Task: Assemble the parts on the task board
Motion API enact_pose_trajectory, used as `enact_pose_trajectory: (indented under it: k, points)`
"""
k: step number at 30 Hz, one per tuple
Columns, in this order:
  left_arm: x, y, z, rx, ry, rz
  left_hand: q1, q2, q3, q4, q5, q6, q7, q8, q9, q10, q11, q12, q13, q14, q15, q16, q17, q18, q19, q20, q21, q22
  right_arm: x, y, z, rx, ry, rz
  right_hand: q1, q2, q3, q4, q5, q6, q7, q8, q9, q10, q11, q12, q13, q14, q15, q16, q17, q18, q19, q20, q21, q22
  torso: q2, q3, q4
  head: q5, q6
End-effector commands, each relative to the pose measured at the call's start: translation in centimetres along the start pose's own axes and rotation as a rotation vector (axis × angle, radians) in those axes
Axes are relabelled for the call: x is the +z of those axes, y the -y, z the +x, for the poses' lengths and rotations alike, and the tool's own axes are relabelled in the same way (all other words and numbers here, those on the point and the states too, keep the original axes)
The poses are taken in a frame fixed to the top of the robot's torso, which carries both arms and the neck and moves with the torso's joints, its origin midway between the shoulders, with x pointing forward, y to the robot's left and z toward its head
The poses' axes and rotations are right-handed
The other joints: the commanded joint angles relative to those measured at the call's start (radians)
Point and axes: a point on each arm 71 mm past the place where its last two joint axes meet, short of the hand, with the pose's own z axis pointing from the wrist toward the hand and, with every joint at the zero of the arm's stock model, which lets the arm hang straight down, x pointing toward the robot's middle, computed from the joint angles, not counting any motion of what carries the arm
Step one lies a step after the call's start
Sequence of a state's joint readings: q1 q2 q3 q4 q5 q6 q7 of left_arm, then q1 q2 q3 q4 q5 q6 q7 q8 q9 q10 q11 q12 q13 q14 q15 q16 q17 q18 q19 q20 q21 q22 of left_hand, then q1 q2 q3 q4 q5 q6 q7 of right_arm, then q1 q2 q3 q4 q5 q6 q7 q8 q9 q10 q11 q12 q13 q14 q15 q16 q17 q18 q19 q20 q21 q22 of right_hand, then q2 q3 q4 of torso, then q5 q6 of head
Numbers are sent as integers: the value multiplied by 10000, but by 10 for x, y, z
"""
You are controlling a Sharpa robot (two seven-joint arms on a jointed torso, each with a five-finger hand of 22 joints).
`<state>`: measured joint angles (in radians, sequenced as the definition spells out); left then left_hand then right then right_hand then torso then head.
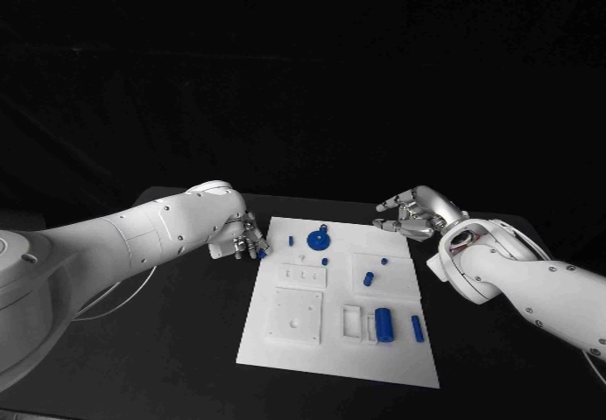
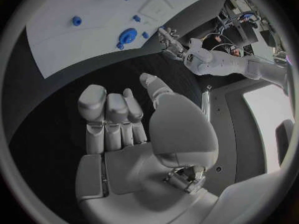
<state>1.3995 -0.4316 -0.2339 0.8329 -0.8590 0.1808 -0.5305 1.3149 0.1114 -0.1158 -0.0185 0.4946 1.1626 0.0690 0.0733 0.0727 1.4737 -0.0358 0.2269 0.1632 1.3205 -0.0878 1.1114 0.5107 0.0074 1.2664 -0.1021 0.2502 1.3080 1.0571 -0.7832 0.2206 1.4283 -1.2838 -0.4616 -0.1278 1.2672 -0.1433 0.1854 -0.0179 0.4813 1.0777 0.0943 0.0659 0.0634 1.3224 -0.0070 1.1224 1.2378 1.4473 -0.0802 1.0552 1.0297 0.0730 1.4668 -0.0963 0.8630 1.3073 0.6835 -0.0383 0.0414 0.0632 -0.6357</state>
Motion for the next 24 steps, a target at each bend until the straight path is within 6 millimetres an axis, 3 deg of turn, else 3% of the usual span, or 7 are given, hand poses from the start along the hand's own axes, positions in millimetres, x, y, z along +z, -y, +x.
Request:
enact_pose_trajectory:
  k: [1, 6, 17, 24]
  points:
    - [0, -3, 2, -1109, 157, 413, -175, -102, 645, -737, 101, 483, -264, -73, 188, 392, -37, 318, 62, 100, -37, 59, 19, 105, 10, -63, 135, 220, 0, -2, 1, -32, -91, -119, -90, -18, 18, 56, 44, 67, 8, -43, -12, 1, -39, -2, 5, 2, 13, -48, 8, 163, 513, -8, -54, 1070, -25, 1, 25, -16, 26]
    - [-4, -12, 3, -1927, 105, 672, -406, -141, 763, -934, 205, 609, -322, -81, 346, 405, -79, 630, 41, 201, -79, 100, 46, 108, 17, -97, 333, 213, -1, -3, 1, -50, -63, -168, -90, -18, 18, 56, 44, 67, 8, -43, -12, 1, -39, -2, 5, 2, 13, -48, 8, 163, 513, -8, -54, 1070, -26, -10, 20, 12, 78]
    - [-23, -25, 0, -4614, -183, 1678, -607, -230, 761, -949, 257, 691, -371, -86, 380, 413, -148, 1012, 73, 358, -151, 177, 119, 88, 95, -172, 529, 207, -1, -8, 4, -78, -31, -324, -87, -30, -22, 55, 78, 57, 8, -42, -12, -9, -38, -18, -6, -2, 14, -68, -10, 167, 509, -6, -85, 1062, -70, -30, 51, 61, 154]
    - [-41, -30, 2, -6392, -507, 2412, -704, -308, 698, -853, 233, 773, -408, -84, 324, 416, -188, 1202, 108, 394, -193, 171, 151, 60, 99, -215, 578, 197, -1, -18, 11, -7, -95, -586, -55, -25, -11, 26, 59, 54, 11, -42, -12, -20, -38, -34, -17, -3, 15, -80, -22, 172, 501, -5, -138, 1051, -148, -88, 78, 63, 188]
